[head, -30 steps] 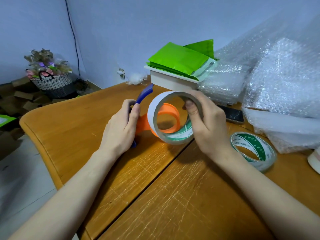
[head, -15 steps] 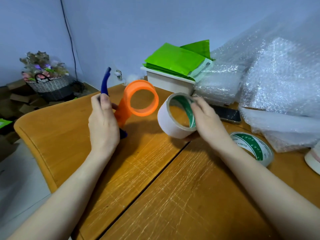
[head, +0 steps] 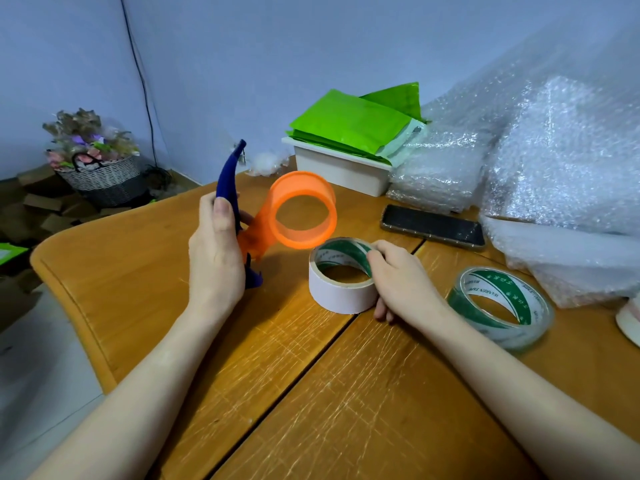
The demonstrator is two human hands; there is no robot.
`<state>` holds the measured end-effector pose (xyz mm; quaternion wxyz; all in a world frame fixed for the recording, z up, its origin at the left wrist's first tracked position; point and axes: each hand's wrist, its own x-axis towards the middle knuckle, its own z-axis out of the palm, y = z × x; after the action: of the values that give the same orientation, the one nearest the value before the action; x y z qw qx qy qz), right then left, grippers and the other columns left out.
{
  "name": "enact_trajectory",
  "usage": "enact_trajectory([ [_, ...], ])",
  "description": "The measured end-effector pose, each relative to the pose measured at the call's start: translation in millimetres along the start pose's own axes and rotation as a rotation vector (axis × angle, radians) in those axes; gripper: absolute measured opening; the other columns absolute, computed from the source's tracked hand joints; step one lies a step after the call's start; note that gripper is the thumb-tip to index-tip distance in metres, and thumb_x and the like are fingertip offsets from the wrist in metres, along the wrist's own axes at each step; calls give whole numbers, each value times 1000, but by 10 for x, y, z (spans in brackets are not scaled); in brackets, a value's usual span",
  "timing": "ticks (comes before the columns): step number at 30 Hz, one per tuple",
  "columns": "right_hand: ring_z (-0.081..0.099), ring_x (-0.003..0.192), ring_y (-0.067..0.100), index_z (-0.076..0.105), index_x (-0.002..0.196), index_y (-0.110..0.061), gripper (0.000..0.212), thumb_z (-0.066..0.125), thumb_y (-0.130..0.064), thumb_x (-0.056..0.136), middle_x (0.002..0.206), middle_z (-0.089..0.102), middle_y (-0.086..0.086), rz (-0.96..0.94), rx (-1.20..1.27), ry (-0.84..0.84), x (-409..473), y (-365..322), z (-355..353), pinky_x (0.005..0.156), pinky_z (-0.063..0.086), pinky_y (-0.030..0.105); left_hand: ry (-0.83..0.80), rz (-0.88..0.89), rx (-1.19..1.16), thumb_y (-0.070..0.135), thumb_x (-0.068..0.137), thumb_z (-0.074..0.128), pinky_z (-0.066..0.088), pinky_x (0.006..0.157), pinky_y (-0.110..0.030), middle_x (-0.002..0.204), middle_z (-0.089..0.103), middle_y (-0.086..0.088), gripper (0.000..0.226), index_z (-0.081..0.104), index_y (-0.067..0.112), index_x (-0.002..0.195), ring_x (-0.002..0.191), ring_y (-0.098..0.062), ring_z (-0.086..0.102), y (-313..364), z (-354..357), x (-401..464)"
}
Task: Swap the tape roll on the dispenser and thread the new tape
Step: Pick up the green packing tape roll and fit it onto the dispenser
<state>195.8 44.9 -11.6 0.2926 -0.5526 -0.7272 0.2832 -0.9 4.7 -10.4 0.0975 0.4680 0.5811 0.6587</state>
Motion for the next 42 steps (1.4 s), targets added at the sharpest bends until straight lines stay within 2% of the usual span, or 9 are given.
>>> enact_trajectory([
  [3,58,47,10,47,119,-21,31,30,-35,97,86,60,3,-52,-76,4,9,-24,-33,43,42,19,-30,8,9,70,84,17,50,65,-57,88,63,-4,52,51,34,101,77,-38,58,40,-3,-14],
  [5,61,81,19,43,122,-24,32,30,-38,96,112,53,2,-93,-191,-6,26,-40,-74,67,44,27,-45,20,12,69,84,17,49,66,-57,88,63,-8,55,51,29,101,75,-37,58,45,-7,-15],
  [9,43,116,22,33,127,-29,48,45,-50,86,123,39,0,-153,-153,-150,48,-105,-202,96,40,42,-79,37,30,68,84,19,46,70,-51,84,63,-2,51,52,32,97,73,-31,58,24,3,-13],
  [12,39,119,20,29,128,-31,67,62,-53,74,124,37,-1,-238,-197,-266,22,-141,-266,99,40,41,-113,38,26,67,85,20,46,70,-48,83,63,3,45,51,37,98,74,-31,57,7,8,-13],
  [15,43,118,17,34,122,-30,67,71,-49,70,123,43,-1,-291,-170,-302,30,-134,-317,98,43,39,-133,46,19,67,84,20,43,69,-35,83,63,7,56,53,27,106,75,-25,56,2,2,-15],
  [18,47,114,12,38,122,-29,70,73,-52,66,124,48,-3,-297,-184,-362,49,-104,-351,95,44,34,-139,43,19,66,83,21,44,70,-37,81,62,9,61,54,22,110,73,-19,55,5,3,-20],
  [25,47,111,13,58,107,-25,41,67,-47,75,122,50,-5,-342,-277,-72,60,-21,-186,85,41,28,-130,61,27,65,84,20,41,66,-32,84,62,8,59,52,22,109,74,-19,54,-24,2,-6],
  [30,44,106,18,64,104,-22,21,60,-31,86,110,50,1,-455,-515,194,58,45,-120,77,41,29,-137,79,66,63,85,21,37,64,-15,86,61,10,53,50,25,109,72,0,52,-66,-8,6],
  [42,51,108,18,63,112,-15,29,44,-28,95,112,65,1,-471,-510,165,63,63,-145,85,44,31,-177,101,102,64,85,23,40,67,-15,88,63,7,51,50,28,111,77,-5,54,-97,0,-4],
])
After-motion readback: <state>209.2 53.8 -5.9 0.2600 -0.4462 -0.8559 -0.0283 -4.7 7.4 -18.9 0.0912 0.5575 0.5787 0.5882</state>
